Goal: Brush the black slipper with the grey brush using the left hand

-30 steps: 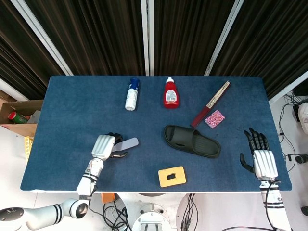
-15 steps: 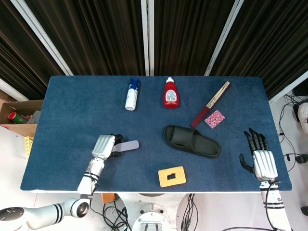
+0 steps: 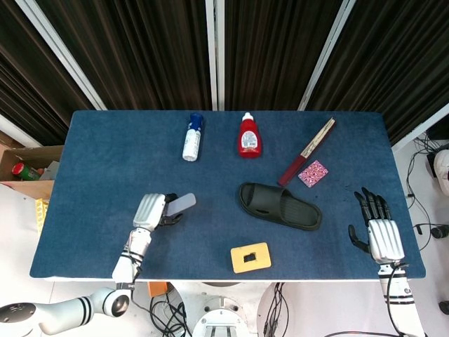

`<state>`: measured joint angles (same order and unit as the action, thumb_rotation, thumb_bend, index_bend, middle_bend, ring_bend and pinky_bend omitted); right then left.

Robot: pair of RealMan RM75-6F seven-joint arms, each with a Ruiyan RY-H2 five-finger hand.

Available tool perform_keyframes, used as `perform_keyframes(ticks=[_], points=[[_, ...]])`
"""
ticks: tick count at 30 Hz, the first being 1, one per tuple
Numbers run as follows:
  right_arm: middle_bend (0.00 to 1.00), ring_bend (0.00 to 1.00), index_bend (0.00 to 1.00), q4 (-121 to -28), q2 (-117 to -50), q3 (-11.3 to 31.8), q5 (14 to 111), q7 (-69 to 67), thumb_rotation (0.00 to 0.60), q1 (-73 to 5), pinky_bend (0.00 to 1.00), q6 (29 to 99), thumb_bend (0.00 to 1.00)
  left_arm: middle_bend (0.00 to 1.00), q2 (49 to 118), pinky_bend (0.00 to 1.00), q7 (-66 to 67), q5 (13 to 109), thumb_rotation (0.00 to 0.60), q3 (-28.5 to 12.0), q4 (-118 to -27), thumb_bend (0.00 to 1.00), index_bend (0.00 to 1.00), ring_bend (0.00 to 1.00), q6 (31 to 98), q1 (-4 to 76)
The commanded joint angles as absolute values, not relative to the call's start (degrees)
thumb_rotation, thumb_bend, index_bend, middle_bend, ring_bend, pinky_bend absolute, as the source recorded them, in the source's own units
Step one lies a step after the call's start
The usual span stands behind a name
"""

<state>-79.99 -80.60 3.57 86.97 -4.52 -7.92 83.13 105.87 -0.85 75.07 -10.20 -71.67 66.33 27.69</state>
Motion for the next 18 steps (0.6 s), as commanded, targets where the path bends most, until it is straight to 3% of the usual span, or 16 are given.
perform_keyframes(ticks=[1, 7, 12, 16, 18], points=[[0.00, 0.00, 0.00, -80.05, -80.55, 3.52, 87.06, -4.58, 0.600, -7.94, 0.00, 83.13, 0.43, 0.97, 107.23, 1.00, -2.56, 77.03, 0.600, -10.35, -69.75, 0.32, 0.73, 1.00, 69.10, 27.50], [0.00, 0.00, 0.00, -80.15, -80.51, 3.47, 87.11, -4.50, 0.600, -7.98, 0.00, 83.10, 0.43, 1.00, 107.42, 1.00, -3.72, 78.26, 0.600, -10.41, -68.45, 0.32, 0.76, 1.00, 70.40, 27.64], [0.00, 0.00, 0.00, -80.30, -80.50, 3.40, 87.13, -4.26, 0.600, -8.09, 0.00, 82.87, 0.43, 1.00, 108.77, 1.00, -4.45, 81.50, 0.600, -10.26, -64.72, 0.33, 0.99, 1.00, 74.79, 27.68], [0.00, 0.00, 0.00, -80.49, -80.49, 3.40, 87.28, -4.06, 0.600, -8.22, 0.00, 82.82, 0.43, 1.00, 109.09, 1.00, -6.28, 81.78, 0.600, -10.48, -63.84, 0.36, 1.00, 1.00, 75.30, 27.76], [0.00, 0.00, 0.00, -80.60, -80.48, 3.37, 87.37, -3.96, 0.600, -8.27, 0.00, 82.83, 0.43, 1.00, 108.80, 1.00, -6.98, 81.33, 0.600, -10.81, -64.38, 0.45, 1.00, 1.00, 74.88, 27.83]])
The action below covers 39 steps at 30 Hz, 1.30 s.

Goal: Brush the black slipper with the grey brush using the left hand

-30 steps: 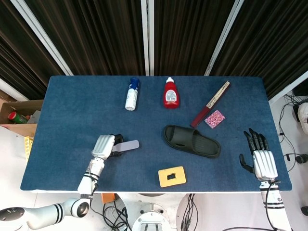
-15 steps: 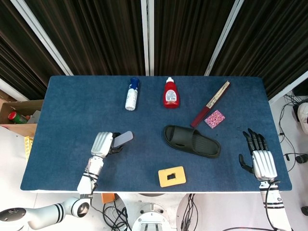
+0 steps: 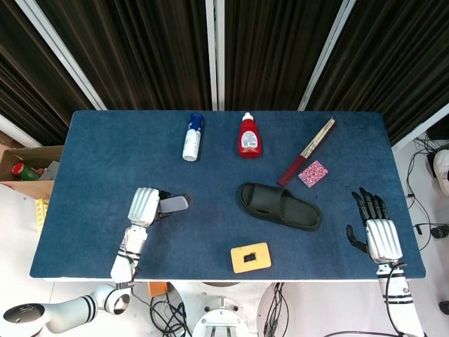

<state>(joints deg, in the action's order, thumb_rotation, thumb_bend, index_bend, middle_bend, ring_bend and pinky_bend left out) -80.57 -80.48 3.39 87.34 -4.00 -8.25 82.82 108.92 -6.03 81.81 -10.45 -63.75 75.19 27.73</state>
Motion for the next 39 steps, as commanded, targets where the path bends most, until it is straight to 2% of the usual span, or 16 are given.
perform_keyframes(ticks=[1, 3, 5, 13, 17, 22, 27, 35, 39], points=[[0.00, 0.00, 0.00, -80.61, -80.47, 3.36, 87.41, -3.94, 0.600, -8.27, 0.00, 82.86, 0.43, 1.00, 108.65, 1.00, -7.41, 81.25, 0.600, -10.88, -64.67, 0.49, 1.00, 1.00, 74.70, 27.87], [0.00, 0.00, 0.00, -80.65, -80.44, 3.34, 87.44, -3.94, 0.600, -8.25, 0.00, 82.92, 0.43, 1.00, 108.03, 1.00, -8.67, 81.15, 0.600, -10.87, -65.52, 0.61, 1.00, 1.00, 73.76, 28.14], [0.00, 0.00, 0.00, -80.74, -80.35, 3.35, 87.50, -3.93, 0.600, -8.24, 0.00, 83.01, 0.43, 1.00, 107.11, 1.00, -9.70, 80.93, 0.600, -10.81, -66.60, 0.66, 1.00, 1.00, 72.19, 28.62], [0.00, 0.00, 0.00, -81.21, -79.96, 2.58, 88.96, -3.74, 0.600, -8.63, 0.00, 82.82, 0.43, 1.00, 102.64, 1.00, -6.21, 79.88, 0.600, -12.20, -70.67, 0.67, 1.00, 1.00, 62.97, 34.19], [0.00, 0.00, 0.00, -81.82, -79.21, 0.91, 90.46, -2.81, 0.600, -9.49, 0.00, 80.63, 0.48, 1.00, 100.50, 1.00, -3.49, 78.18, 0.600, -14.49, -73.28, 0.67, 1.00, 1.00, 57.87, 38.08], [0.01, 0.00, 0.01, -83.63, -78.16, -0.40, 89.68, 0.80, 0.600, -10.64, 0.00, 76.32, 0.56, 1.00, 98.45, 1.00, -3.38, 71.73, 0.600, -18.06, -75.90, 0.68, 1.00, 1.00, 48.41, 43.11], [0.06, 0.00, 0.10, -84.36, -78.47, -0.70, 88.95, 2.34, 0.600, -11.41, 0.00, 74.17, 0.59, 1.00, 100.21, 1.00, -2.80, 67.95, 0.600, -19.88, -74.27, 0.69, 1.00, 1.00, 44.00, 47.46], [0.11, 0.00, 0.12, -84.94, -78.80, -1.30, 87.99, 3.40, 0.600, -12.53, 0.00, 71.04, 0.61, 1.00, 105.97, 1.00, 1.26, 64.05, 0.600, -20.89, -68.49, 0.69, 1.00, 1.00, 40.63, 54.32], [0.19, 0.00, 0.13, -84.85, -79.11, -1.51, 87.78, 3.45, 0.600, -13.11, 0.00, 69.83, 0.62, 1.00, 108.85, 1.00, 4.57, 61.91, 0.600, -20.97, -64.91, 0.69, 1.00, 1.00, 39.77, 57.42]])
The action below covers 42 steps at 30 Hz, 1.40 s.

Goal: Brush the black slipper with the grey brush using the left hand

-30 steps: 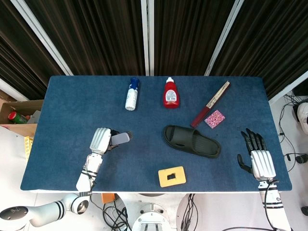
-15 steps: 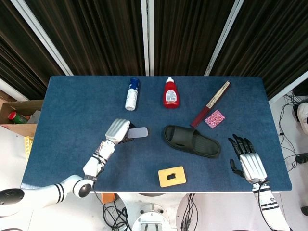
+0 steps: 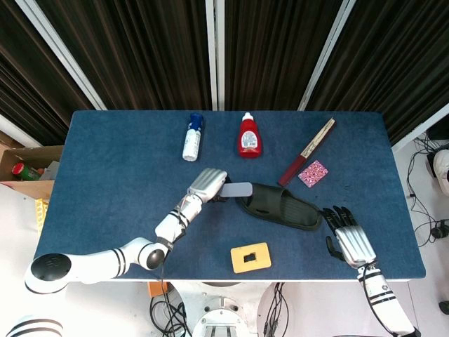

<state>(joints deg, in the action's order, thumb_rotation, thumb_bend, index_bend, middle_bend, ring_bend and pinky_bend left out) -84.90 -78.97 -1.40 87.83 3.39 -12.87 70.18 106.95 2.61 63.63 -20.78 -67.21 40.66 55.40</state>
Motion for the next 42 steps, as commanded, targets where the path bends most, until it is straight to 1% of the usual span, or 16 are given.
perform_keyframes(ticks=[1, 6, 10, 15, 26, 32, 39, 42], points=[[0.21, 0.00, 0.13, -84.83, -79.18, -1.56, 87.82, 3.45, 0.600, -13.22, 0.00, 69.67, 0.62, 1.00, 109.38, 1.00, 5.17, 61.29, 0.600, -21.06, -64.06, 0.69, 1.00, 1.00, 39.53, 58.01], [0.29, 0.04, 0.13, -84.80, -79.40, -1.84, 88.00, 3.19, 0.600, -13.69, 0.00, 69.00, 0.63, 1.00, 111.75, 1.00, 10.44, 58.17, 0.600, -20.71, -58.96, 0.69, 1.00, 1.00, 39.00, 60.92], [0.31, 0.04, 0.13, -84.48, -79.60, -1.90, 87.81, 2.94, 0.600, -13.88, 0.00, 68.70, 0.63, 1.00, 112.99, 1.00, 15.23, 55.61, 0.600, -19.82, -56.19, 0.69, 1.00, 1.00, 38.32, 62.73], [0.31, 0.04, 0.13, -84.37, -79.74, -2.04, 87.49, 2.86, 0.600, -14.10, 0.00, 68.18, 0.63, 1.00, 114.69, 1.00, 20.08, 52.67, 0.600, -18.97, -53.77, 0.69, 1.00, 1.00, 37.41, 64.90], [0.31, 0.04, 0.13, -84.50, -79.71, -2.00, 87.33, 2.63, 0.600, -14.25, 0.00, 68.45, 0.63, 1.00, 117.11, 1.00, 24.42, 49.30, 0.600, -18.56, -51.25, 0.69, 1.00, 1.00, 36.80, 67.66], [0.30, 0.04, 0.13, -84.22, -79.74, -1.95, 87.38, 1.70, 0.600, -14.32, 0.00, 68.66, 0.63, 1.00, 118.69, 1.00, 28.32, 49.56, 0.600, -17.09, -49.02, 0.69, 1.00, 1.00, 38.84, 68.64], [0.29, 0.04, 0.13, -84.12, -79.49, -1.93, 87.40, 1.37, 0.600, -14.14, 0.00, 69.31, 0.63, 1.00, 118.82, 1.00, 30.82, 49.25, 0.600, -16.96, -47.56, 0.69, 1.00, 1.00, 40.04, 68.81], [0.29, 0.04, 0.13, -84.05, -79.53, -1.98, 87.38, 1.28, 0.600, -14.13, 0.00, 69.33, 0.63, 1.00, 118.62, 1.00, 33.51, 50.05, 0.600, -15.75, -46.39, 0.69, 1.00, 1.00, 41.49, 68.69]])
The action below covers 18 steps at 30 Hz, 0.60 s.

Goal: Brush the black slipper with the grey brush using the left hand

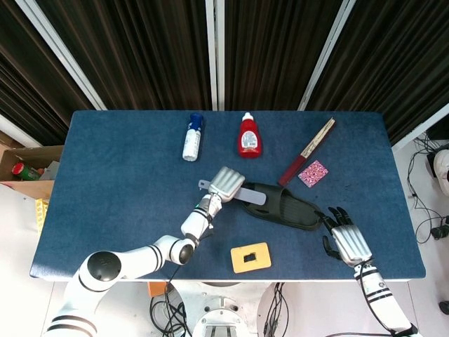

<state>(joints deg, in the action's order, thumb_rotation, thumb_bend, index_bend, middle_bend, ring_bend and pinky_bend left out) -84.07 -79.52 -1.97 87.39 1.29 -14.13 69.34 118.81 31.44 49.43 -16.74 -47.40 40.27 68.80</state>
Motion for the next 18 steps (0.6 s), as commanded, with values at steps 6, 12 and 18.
perform_keyframes(ticks=[6, 12, 18], points=[[0.29, 0.04, 0.13, -83.92, -79.75, -1.99, 87.45, 1.24, 0.600, -14.22, 0.00, 69.36, 0.63, 1.00, 118.34, 1.00, 37.12, 49.13, 0.600, -15.76, -45.07, 0.69, 1.00, 1.00, 42.94, 68.09], [0.29, 0.04, 0.13, -84.21, -79.58, -1.94, 87.39, 1.51, 0.600, -14.21, 0.00, 69.55, 0.63, 1.00, 117.36, 1.00, 38.73, 48.27, 0.600, -17.28, -45.29, 0.69, 1.00, 1.00, 44.58, 67.90], [0.29, 0.04, 0.13, -84.16, -79.64, -2.10, 87.19, 1.57, 0.600, -14.30, 0.00, 69.14, 0.63, 1.00, 114.35, 1.00, 34.54, 47.42, 0.600, -20.42, -51.19, 0.69, 1.00, 1.00, 44.67, 66.79]])
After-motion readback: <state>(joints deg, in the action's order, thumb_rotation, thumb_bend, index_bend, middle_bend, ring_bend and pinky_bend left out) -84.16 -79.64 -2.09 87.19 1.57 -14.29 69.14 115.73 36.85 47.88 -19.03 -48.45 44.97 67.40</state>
